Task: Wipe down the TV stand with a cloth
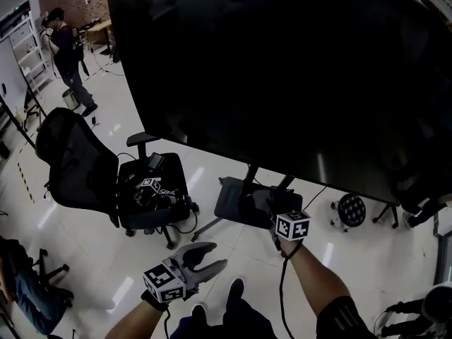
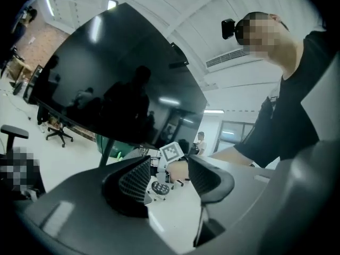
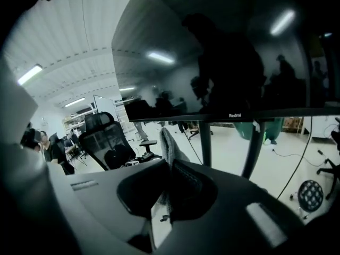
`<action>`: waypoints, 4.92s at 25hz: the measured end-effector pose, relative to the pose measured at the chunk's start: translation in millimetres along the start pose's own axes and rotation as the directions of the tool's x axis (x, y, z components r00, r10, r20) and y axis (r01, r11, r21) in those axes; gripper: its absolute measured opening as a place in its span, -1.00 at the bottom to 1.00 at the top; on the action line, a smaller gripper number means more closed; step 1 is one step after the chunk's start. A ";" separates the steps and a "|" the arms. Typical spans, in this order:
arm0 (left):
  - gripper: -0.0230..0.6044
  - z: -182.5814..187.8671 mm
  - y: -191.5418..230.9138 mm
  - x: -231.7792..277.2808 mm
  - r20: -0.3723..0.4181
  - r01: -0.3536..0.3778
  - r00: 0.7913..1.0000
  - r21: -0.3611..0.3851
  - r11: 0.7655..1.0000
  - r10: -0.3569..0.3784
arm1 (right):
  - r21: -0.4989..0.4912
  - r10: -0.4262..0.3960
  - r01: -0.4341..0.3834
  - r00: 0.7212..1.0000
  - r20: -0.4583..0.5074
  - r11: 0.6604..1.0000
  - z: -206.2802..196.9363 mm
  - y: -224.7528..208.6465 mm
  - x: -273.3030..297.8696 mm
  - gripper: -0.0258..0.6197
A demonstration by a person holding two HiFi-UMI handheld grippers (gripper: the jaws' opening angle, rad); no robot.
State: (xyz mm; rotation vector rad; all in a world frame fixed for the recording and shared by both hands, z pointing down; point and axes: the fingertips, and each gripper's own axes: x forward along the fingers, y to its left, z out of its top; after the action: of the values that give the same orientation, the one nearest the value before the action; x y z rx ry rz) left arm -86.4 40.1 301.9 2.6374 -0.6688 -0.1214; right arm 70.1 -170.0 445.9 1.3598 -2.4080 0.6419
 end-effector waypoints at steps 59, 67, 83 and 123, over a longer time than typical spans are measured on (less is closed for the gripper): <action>-0.15 -140.5 135.9 136.7 -0.116 -0.110 0.988 -0.103 0.989 0.098 | -0.393 -0.108 0.016 0.971 -0.211 0.919 -86.9 -181.1 270.3 -0.87; -0.15 -121.9 116.0 153.5 -0.108 -0.044 0.993 -0.074 0.996 0.036 | -0.268 -0.115 0.107 0.993 -0.015 0.957 -43.9 -197.5 163.3 -0.87; -0.15 -128.8 79.6 167.8 -0.138 0.047 0.989 -0.075 0.996 -0.057 | -0.147 -0.351 0.357 0.934 0.066 0.922 -8.2 -295.1 69.3 -0.87; -0.15 -148.0 134.0 173.4 -0.157 -0.058 0.986 -0.044 0.997 0.051 | -0.068 -0.126 0.116 0.978 -0.166 0.991 -162.3 -212.5 101.4 -0.87</action>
State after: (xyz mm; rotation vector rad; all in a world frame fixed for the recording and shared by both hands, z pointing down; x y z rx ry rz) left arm 34.7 -93.9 495.1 2.5477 -0.6753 0.0827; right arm 208.5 -255.6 681.0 1.3581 -2.1755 0.6242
